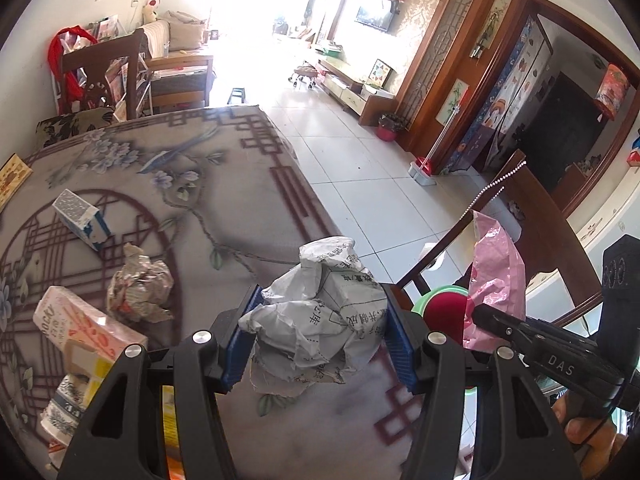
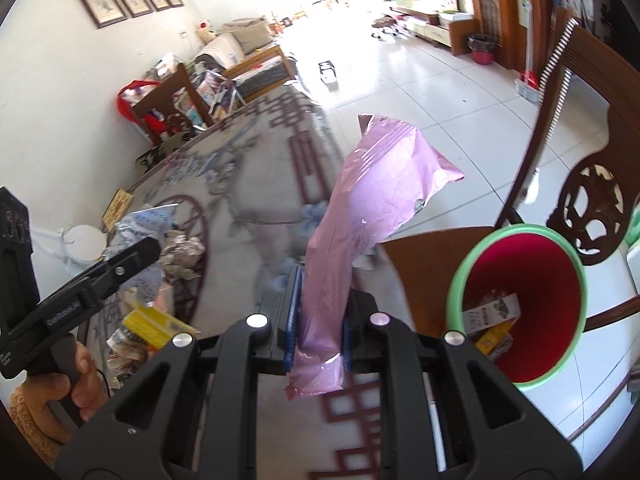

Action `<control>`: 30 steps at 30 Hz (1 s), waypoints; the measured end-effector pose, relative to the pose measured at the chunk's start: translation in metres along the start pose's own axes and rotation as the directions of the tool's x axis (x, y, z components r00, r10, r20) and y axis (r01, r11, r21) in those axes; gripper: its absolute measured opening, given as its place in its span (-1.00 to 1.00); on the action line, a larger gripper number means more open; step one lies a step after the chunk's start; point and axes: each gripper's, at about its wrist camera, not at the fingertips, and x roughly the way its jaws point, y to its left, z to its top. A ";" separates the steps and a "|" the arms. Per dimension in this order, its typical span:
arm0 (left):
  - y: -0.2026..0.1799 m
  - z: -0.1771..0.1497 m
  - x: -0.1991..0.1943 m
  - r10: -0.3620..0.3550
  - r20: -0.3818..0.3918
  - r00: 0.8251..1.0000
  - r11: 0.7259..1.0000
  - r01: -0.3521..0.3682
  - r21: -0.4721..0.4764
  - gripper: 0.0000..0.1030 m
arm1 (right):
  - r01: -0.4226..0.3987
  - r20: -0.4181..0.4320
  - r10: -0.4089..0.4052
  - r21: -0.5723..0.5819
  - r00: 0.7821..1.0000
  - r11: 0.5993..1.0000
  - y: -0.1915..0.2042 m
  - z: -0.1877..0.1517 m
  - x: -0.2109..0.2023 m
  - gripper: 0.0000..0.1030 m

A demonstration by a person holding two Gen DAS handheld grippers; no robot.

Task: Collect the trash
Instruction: 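Carry the crumpled paper and pink bag over to the red bucket, then open both tools to drop the paper and pink bag into the bucket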

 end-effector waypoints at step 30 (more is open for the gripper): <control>-0.179 0.020 0.102 -0.177 -0.156 0.972 0.943 0.213 0.254 0.06 | 0.219 0.046 -0.245 0.314 0.968 0.924 -0.169 -0.020 -0.031 0.55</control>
